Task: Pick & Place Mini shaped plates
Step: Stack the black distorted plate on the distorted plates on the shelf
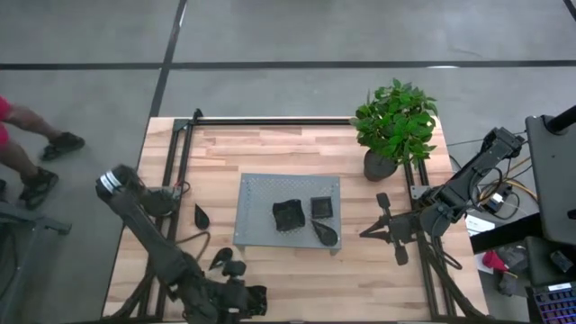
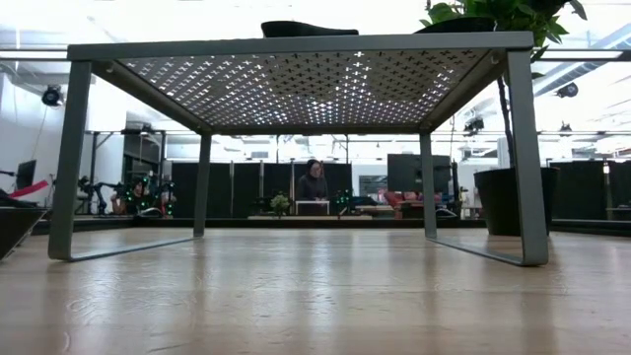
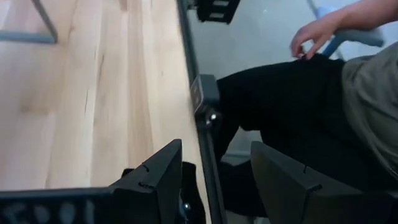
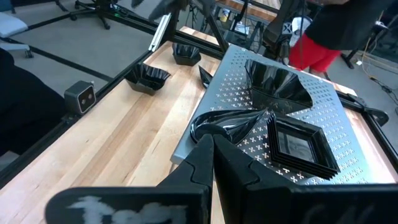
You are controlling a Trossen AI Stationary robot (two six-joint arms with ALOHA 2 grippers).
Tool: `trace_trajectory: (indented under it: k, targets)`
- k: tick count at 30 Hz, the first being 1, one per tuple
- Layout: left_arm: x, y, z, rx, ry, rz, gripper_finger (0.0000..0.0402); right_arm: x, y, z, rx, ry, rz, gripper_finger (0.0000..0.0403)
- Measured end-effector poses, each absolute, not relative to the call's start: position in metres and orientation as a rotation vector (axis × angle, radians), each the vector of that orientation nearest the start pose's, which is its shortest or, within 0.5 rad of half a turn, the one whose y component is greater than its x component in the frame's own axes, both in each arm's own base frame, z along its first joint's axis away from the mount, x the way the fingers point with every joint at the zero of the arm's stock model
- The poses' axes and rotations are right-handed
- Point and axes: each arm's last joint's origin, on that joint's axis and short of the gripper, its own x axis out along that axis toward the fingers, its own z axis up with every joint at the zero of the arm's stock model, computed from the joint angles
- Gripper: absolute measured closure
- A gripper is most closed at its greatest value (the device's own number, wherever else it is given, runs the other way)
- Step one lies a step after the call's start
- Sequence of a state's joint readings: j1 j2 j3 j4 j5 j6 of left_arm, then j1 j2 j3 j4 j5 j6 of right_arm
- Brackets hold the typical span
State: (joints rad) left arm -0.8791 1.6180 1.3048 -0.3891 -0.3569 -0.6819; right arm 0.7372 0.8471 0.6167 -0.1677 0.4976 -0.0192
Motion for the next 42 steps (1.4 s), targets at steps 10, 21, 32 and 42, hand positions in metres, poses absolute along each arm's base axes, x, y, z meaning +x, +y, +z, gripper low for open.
trace_trajectory:
  k: [10, 21, 32, 42]
  targets:
    - [0.243, -0.288, 0.235, -0.293, 0.918, -0.225, 0.0218, 0.145, 0.113, 0.268, -0.250, 0.323, 0.240, 0.0394]
    - [0.251, -0.303, 0.201, -0.332, 0.973, -0.189, 0.0218, 0.145, 0.113, 0.268, -0.250, 0.323, 0.240, 0.0394]
    - [0.254, -0.309, 0.176, -0.284, 1.023, -0.164, 0.0218, 0.145, 0.113, 0.268, -0.250, 0.323, 0.240, 0.0394]
    - [0.255, -0.308, 0.172, -0.247, 1.027, -0.127, 0.0253, 0.145, 0.113, 0.268, -0.250, 0.324, 0.240, 0.0394]
